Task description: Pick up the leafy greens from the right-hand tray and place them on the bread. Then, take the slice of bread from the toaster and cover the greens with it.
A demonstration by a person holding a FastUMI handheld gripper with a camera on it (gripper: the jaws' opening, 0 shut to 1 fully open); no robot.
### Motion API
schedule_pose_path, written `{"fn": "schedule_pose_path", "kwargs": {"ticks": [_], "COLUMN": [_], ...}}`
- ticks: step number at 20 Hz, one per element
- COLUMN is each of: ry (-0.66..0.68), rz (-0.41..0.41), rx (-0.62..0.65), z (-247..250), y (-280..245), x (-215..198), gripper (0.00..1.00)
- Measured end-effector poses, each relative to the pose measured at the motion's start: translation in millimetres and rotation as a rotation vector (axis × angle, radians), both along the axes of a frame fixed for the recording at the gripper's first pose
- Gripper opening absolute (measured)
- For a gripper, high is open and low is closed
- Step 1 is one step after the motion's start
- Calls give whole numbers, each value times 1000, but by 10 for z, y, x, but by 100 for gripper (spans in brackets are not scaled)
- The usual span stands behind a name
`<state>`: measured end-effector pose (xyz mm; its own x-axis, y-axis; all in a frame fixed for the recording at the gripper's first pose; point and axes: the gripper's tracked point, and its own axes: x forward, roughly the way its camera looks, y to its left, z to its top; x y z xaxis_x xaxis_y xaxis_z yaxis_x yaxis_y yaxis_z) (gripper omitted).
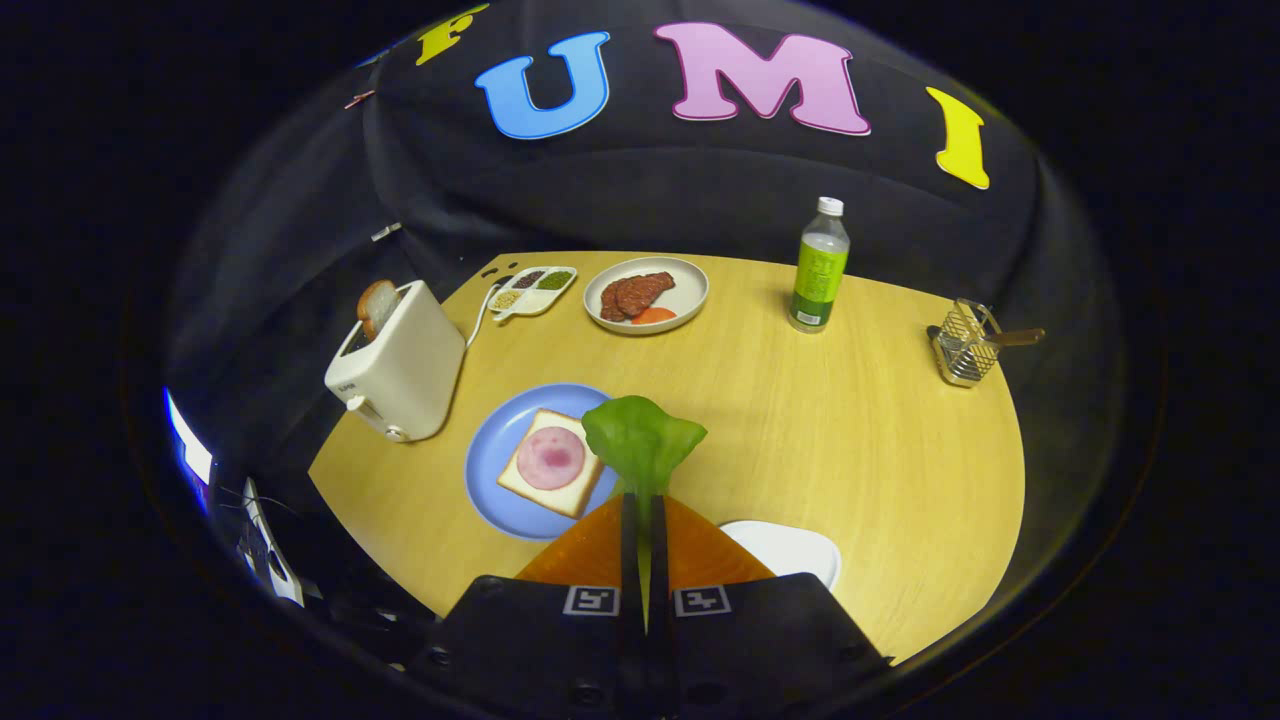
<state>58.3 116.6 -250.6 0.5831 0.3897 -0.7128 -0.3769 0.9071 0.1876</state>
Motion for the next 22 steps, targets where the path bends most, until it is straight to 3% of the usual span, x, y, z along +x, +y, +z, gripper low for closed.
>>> {"fn": "schedule_pose_path", "kwargs": {"ticks": [8,17,22], "ry": [31,88,104], "rz": [30,-28,-33], "rx": [35,-20,-17], "z": [-253,-638,-686], "y": [780,969,1077], "x": [168,413,524], "gripper": [5,6,12]}}
